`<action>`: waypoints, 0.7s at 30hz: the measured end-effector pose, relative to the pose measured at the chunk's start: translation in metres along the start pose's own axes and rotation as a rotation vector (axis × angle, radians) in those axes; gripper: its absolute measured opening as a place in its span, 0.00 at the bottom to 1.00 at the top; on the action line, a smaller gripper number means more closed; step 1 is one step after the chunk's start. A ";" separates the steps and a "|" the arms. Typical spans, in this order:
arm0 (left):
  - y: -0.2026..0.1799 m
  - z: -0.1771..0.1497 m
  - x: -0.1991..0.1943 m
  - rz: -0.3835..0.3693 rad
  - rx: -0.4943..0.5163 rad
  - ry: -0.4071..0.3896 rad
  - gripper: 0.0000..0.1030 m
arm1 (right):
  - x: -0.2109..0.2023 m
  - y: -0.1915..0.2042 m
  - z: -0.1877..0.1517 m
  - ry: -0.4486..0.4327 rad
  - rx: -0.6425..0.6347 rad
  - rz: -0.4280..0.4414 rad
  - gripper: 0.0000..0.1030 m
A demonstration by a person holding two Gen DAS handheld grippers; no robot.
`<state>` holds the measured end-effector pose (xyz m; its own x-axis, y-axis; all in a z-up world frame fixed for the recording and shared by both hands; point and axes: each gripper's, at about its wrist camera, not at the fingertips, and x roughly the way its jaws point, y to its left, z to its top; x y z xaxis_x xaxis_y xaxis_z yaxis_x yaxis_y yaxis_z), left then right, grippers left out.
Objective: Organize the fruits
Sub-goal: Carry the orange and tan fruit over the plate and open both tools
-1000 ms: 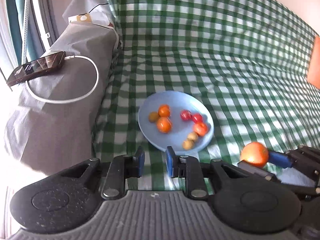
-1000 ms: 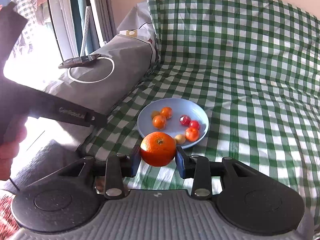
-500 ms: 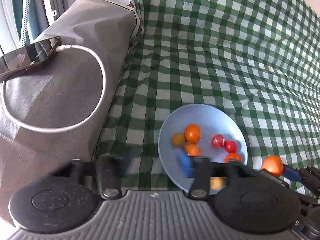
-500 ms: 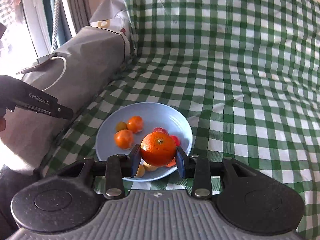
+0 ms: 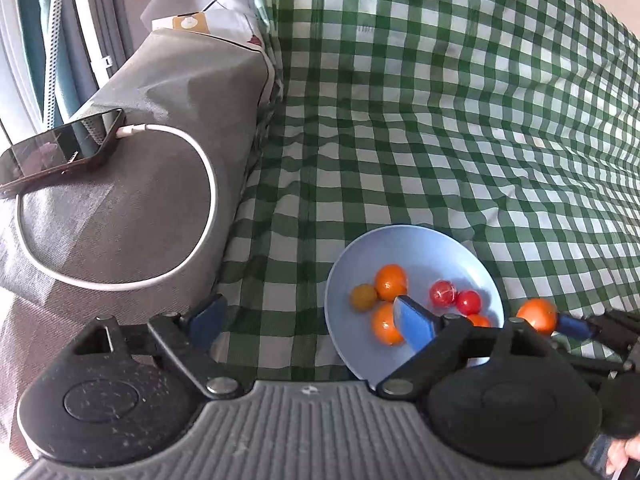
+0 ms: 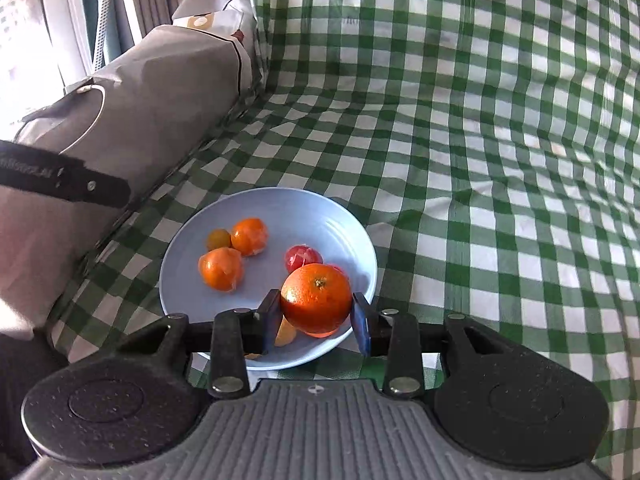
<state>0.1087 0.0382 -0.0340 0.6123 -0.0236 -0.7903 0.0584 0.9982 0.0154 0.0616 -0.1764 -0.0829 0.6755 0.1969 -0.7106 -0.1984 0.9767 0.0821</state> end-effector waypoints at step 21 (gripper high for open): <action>-0.070 0.027 -0.010 0.055 0.136 0.005 1.00 | 0.003 -0.023 0.001 -0.167 0.167 0.041 0.91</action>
<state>0.1198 -0.0328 -0.0110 0.6136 0.0319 -0.7889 0.1315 0.9811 0.1419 0.0693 -0.1980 -0.0865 0.7804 0.2348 -0.5796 -0.1173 0.9653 0.2332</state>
